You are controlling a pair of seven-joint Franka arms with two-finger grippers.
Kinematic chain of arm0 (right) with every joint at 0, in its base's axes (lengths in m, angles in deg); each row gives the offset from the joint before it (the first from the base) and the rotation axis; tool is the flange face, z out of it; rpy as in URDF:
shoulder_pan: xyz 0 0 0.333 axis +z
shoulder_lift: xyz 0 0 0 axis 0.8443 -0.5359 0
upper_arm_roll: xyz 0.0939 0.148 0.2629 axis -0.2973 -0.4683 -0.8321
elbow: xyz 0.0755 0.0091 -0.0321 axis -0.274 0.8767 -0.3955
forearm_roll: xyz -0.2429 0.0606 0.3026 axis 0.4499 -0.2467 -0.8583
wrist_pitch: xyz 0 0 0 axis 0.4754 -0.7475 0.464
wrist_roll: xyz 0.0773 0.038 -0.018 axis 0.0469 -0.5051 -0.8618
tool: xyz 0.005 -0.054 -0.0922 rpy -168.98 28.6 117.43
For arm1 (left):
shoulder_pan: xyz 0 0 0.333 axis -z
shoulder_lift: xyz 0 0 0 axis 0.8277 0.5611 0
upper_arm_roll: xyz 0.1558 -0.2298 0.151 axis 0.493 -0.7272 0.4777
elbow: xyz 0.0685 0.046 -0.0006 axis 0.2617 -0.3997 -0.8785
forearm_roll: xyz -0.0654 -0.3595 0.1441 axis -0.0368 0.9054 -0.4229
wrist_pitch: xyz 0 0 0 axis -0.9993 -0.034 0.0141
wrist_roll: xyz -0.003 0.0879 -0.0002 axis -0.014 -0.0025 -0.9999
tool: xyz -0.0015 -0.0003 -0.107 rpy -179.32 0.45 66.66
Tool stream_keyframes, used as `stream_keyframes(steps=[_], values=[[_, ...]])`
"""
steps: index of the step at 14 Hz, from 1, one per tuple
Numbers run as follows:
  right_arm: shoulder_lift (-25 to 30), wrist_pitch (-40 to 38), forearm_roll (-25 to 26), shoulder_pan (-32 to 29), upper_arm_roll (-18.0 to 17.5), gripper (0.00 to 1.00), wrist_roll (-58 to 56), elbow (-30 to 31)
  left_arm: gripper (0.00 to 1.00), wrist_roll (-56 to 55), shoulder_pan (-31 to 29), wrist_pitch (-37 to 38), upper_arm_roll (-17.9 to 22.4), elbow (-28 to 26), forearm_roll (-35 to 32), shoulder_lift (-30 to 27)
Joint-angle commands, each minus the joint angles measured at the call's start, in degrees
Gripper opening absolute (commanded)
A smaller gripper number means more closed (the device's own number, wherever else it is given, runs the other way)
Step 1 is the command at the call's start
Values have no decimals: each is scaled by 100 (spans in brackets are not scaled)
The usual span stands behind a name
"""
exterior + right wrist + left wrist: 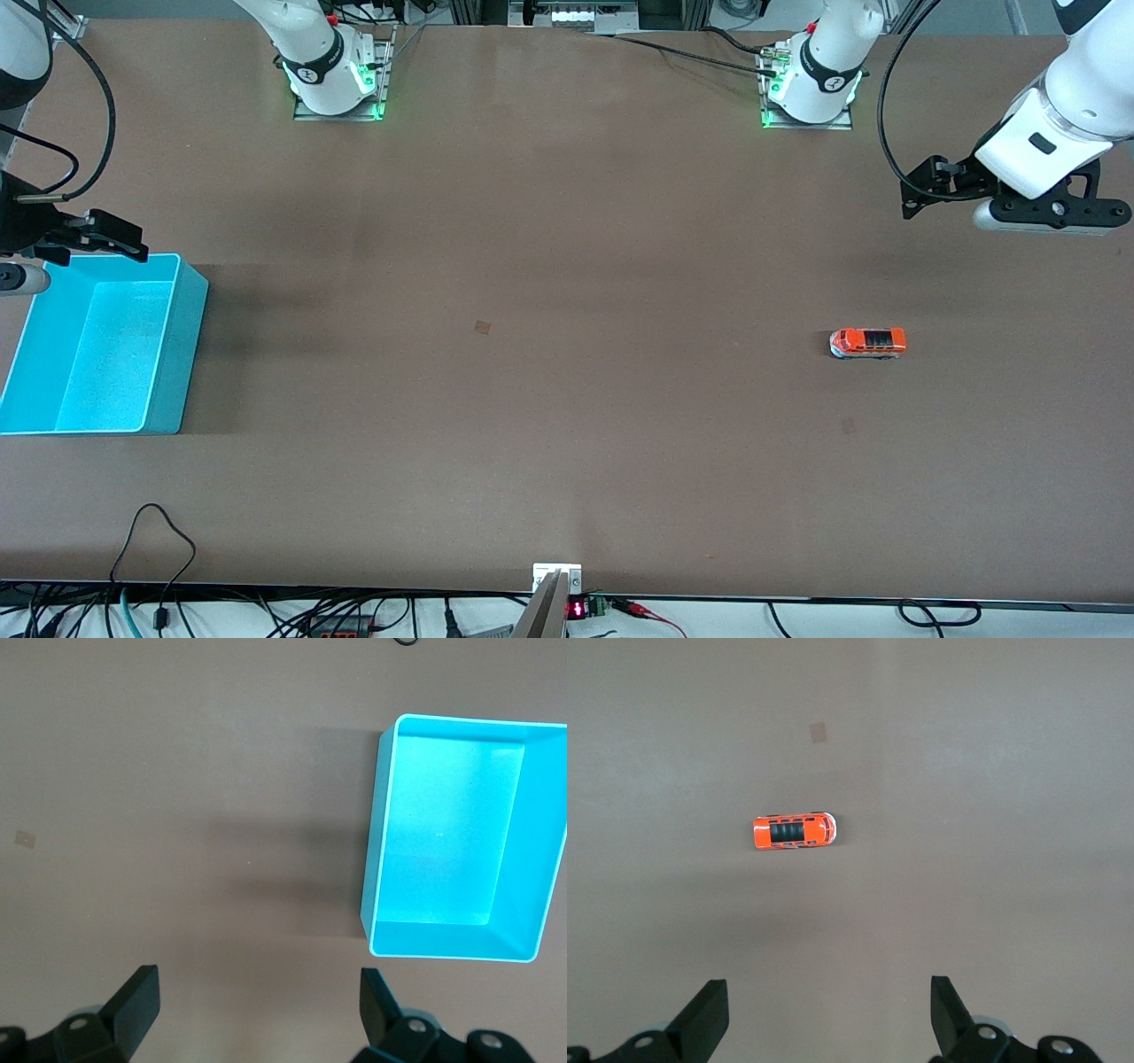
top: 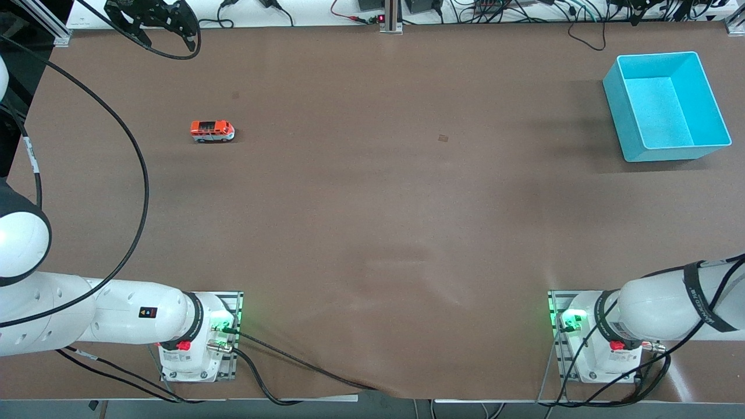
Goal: Wind up bus and store in blue box
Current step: 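Move the left gripper over the orange toy car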
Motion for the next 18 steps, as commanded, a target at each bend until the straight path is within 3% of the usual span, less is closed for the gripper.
stream_keyframes(steps=[1,11,18], values=[[37,-10,48,14,-12,100,83,-4,100,21,-20,57,20,6,121,-15],[29,-2,21,-12,-4,100,119,-4,100,12,-11,276,-15,6,121,11],[29,-2,-14,14,-12,100,119,-4,100,47,15,1760,-50,6,534,55]])
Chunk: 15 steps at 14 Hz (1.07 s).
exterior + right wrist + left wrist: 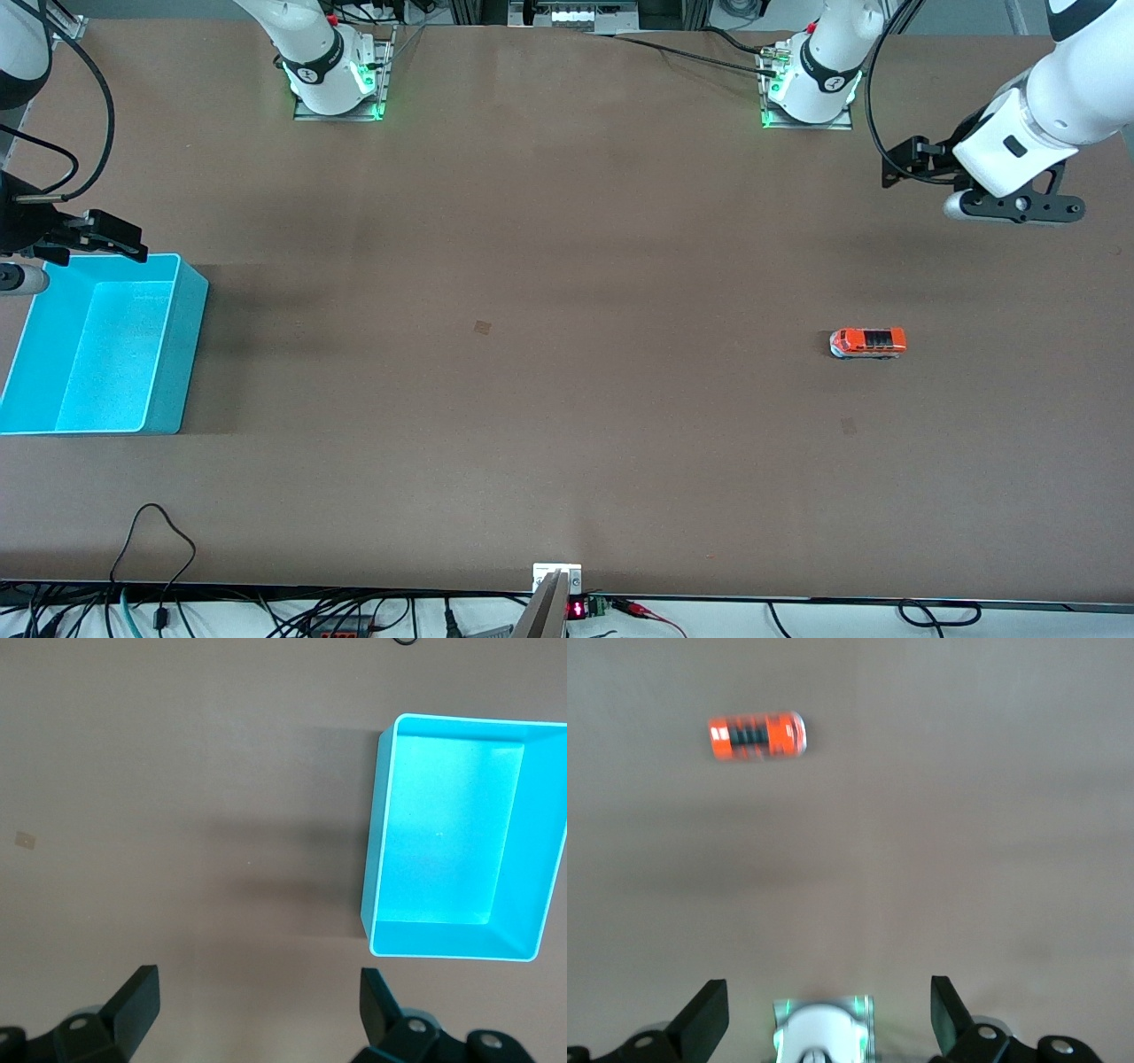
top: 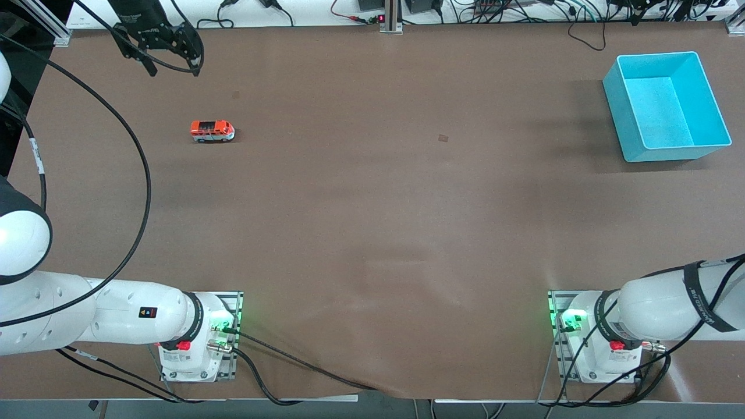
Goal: Wind up bus and store in blue box
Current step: 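Move the left gripper over the orange toy car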
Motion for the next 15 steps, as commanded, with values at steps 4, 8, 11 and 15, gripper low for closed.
stream_keyframes(steps=[4,8,11,15], values=[[29,-4,-13,21,-12,100,86,-4,100,1666,-8,406,-20,19,-27,147],[29,-4,-21,12,-12,100,86,-4,100,3328,-105,161,16,2,-412,297],[29,14,-21,3,-12,100,86,-4,100,4979,-244,-349,24,-42,-784,726],[29,5,-13,73,-47,100,86,-4,100,6825,-859,-1638,24,-95,-792,1604]])
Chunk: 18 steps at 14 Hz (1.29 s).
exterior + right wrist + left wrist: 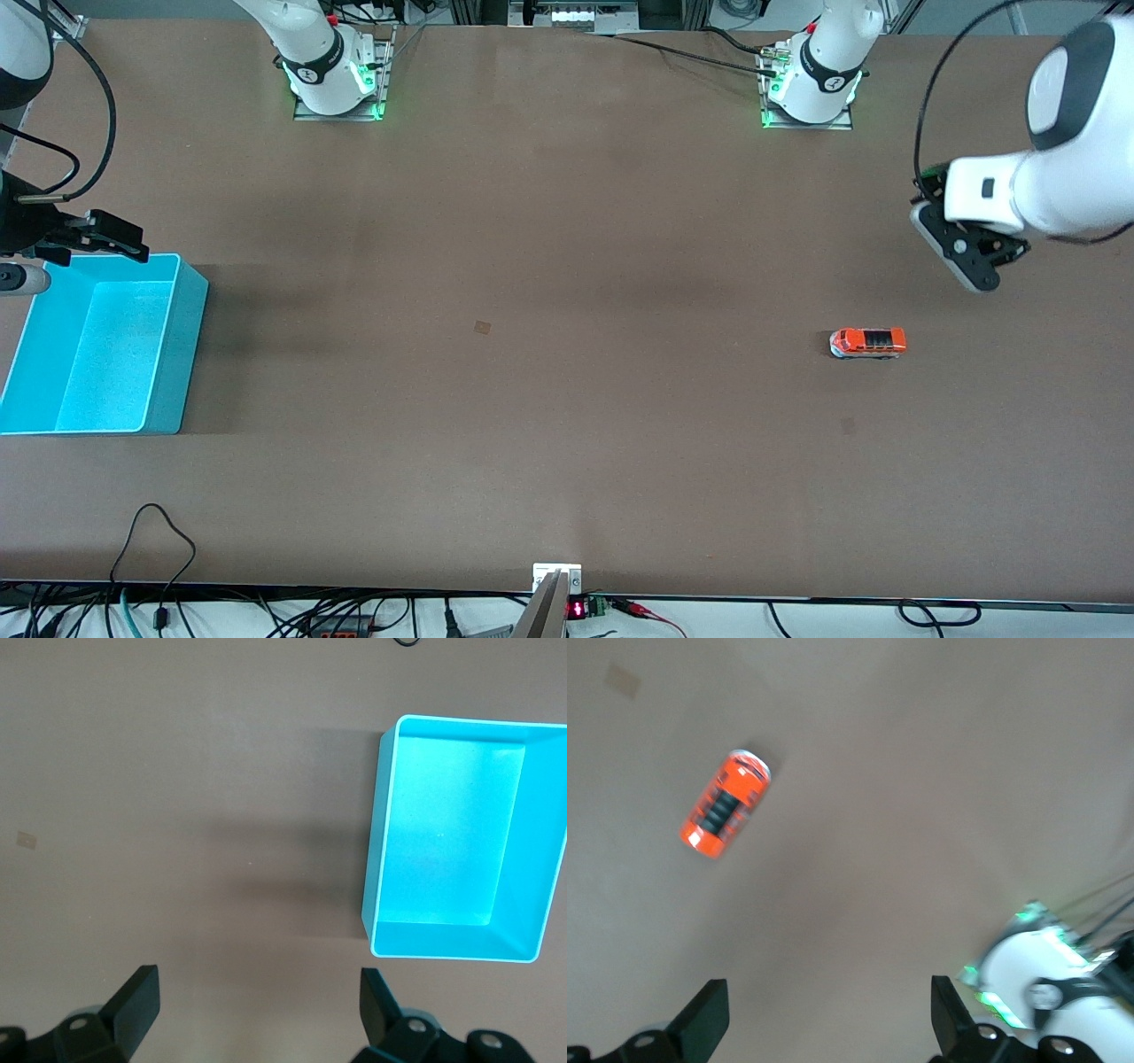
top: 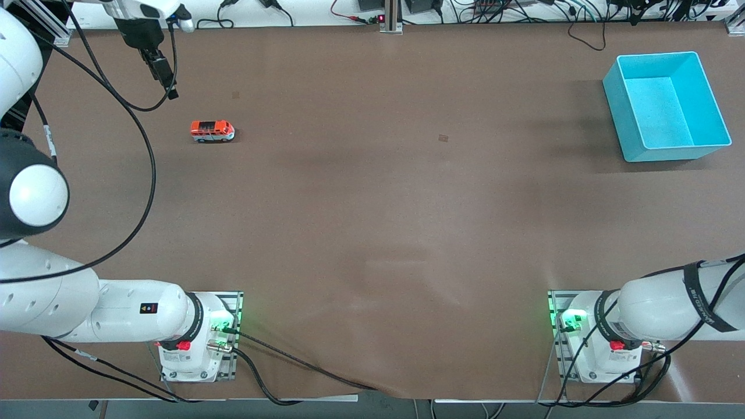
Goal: Wind up bus and store in blue box
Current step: 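Lower the left gripper and grasp the orange toy car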
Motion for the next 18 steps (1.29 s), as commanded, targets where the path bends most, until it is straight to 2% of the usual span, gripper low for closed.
stream_keyframes(steps=[1,3,5,9,11,16,18], values=[[28,7,-20,63,-30,100,83,-4,100,1270,-350,-899,-10,28,-72,698],[28,7,-20,54,-30,100,83,-4,100,2140,-562,-1595,-18,-51,-107,1059],[28,7,-20,28,-21,100,83,5,100,2222,-545,-2000,-53,-392,-108,1069],[2,33,-20,19,-21,100,83,-3,100,2590,-545,-4089,-80,-1464,-380,1157],[2,42,-20,19,-21,100,83,-4,100,2636,-519,-4409,-88,-1677,-380,1209],[2,42,-29,19,-21,100,83,-4,100,2653,-536,-5042,-211,-1660,-380,1719],[2,42,-29,19,-21,100,92,5,100,2653,-553,-5078,-299,-1668,-380,1790]])
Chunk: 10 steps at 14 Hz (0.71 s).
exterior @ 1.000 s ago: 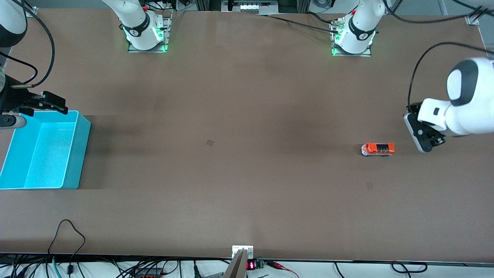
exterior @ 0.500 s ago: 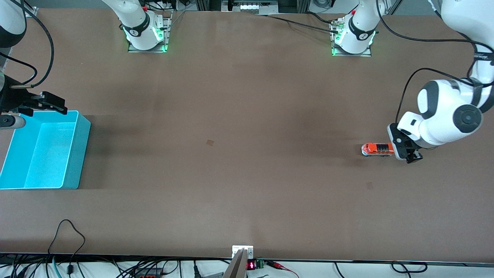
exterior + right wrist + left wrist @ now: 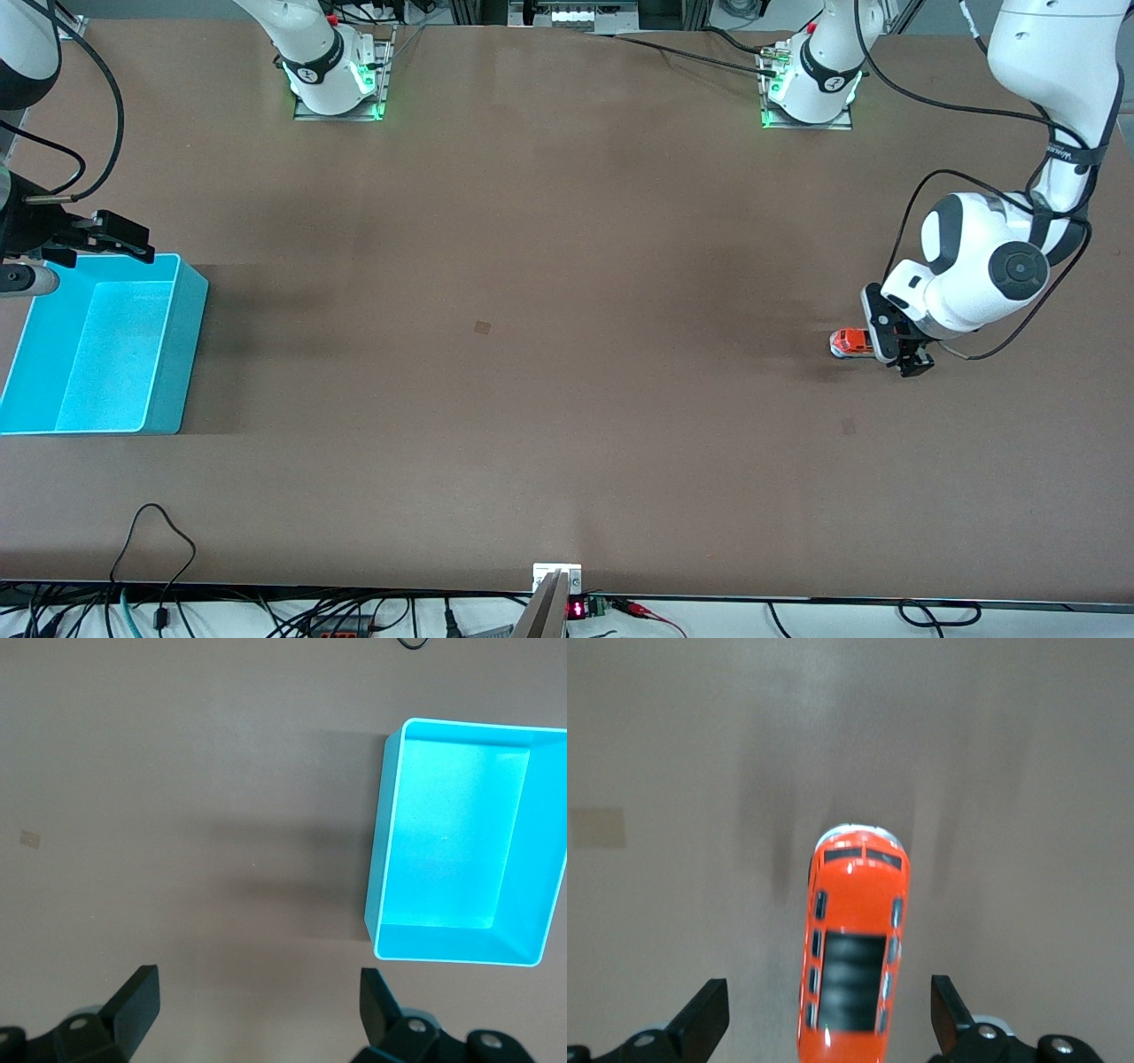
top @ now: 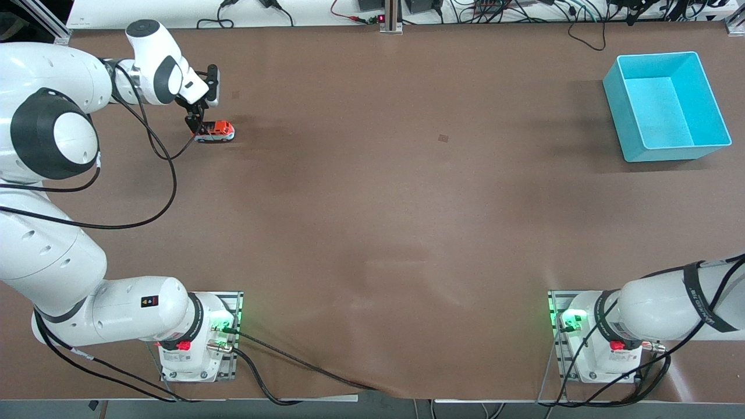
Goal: Wind up bus and store in blue box
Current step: 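Lower the left gripper and grasp the orange toy car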
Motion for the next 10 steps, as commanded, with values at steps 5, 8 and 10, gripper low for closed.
stream_keyframes(steps=[5,8,10], values=[[-8,28,-29,-24,-19,100,87,5,75,265,-60,-91,-226,7,-96,131],[-8,28,-29,-24,-19,100,87,5,54,496,-200,-74,-226,-37,-96,131],[-8,28,-29,-32,-11,100,87,-4,48,496,-219,-73,-226,-63,-96,149]])
